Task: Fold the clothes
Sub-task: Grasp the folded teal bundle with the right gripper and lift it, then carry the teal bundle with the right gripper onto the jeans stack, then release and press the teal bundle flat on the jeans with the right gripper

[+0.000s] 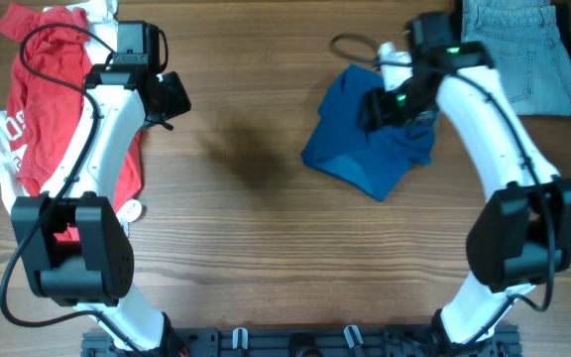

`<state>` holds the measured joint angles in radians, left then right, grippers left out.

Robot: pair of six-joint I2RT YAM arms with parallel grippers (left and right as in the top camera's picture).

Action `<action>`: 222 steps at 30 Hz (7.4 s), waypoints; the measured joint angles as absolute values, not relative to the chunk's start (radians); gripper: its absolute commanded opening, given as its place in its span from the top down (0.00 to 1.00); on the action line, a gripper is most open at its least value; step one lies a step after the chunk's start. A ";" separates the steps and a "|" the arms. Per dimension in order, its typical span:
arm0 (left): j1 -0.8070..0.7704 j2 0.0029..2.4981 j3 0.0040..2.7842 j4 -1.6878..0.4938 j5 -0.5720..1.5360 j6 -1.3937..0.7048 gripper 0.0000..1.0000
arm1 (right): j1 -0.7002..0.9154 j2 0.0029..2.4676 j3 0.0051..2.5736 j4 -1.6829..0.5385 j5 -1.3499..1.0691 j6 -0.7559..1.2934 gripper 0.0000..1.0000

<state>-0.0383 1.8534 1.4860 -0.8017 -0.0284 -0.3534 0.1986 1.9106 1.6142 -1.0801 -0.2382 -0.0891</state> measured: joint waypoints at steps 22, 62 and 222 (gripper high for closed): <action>0.068 1.853 1.486 -0.796 -0.029 -0.353 0.56 | 0.352 1.896 1.201 -0.726 -0.065 -0.241 0.21; 0.068 1.853 1.486 -0.796 -0.028 -0.353 0.55 | 0.169 1.817 1.666 -0.476 0.287 -0.316 0.96; 0.068 1.853 1.486 -0.758 -0.028 -0.432 0.00 | -0.388 2.188 1.703 0.019 -0.336 -0.213 0.00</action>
<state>0.0677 1.8534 1.4860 -0.7582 -0.0284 -0.4324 -0.3878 2.1876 1.7031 0.0193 -0.3355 -0.2127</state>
